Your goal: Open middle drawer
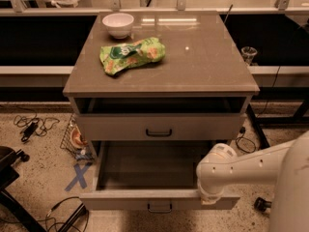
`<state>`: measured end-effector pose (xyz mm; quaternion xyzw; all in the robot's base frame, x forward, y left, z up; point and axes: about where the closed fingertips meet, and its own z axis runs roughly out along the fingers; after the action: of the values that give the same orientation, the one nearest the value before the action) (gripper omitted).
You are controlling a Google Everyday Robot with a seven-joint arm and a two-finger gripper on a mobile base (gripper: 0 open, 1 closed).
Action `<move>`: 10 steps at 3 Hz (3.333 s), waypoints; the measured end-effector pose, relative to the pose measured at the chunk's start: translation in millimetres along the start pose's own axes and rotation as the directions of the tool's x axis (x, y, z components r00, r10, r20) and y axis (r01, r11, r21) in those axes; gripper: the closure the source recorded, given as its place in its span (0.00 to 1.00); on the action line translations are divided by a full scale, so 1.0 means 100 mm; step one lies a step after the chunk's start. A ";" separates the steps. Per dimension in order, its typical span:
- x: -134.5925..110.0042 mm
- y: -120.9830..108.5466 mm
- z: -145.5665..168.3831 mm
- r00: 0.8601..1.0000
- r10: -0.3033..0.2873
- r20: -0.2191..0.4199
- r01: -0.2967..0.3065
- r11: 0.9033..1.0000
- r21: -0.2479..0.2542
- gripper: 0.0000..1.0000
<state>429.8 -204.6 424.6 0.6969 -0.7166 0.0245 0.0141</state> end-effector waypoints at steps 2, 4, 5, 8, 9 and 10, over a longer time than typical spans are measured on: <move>0.00 0.00 -0.02 1.000 0.000 0.000 0.000 1.000 0.000 1.00; 0.00 0.00 -0.03 1.000 0.000 0.000 0.000 1.000 0.000 0.74; 0.00 0.00 -0.03 1.000 0.000 0.000 0.000 1.000 0.000 0.52; 0.00 0.01 -0.02 1.000 0.000 0.000 0.000 1.000 -0.002 0.00; 0.00 0.01 -0.02 1.000 0.000 0.000 0.000 1.000 -0.002 0.00; 0.06 -0.06 -0.06 0.999 0.047 0.012 -0.047 0.999 -0.016 0.17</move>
Offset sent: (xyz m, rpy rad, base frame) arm -0.3608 -0.1042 -0.1085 0.1351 0.3811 0.0782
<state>435.4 -210.7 430.7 0.6799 -0.7330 0.0152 0.0146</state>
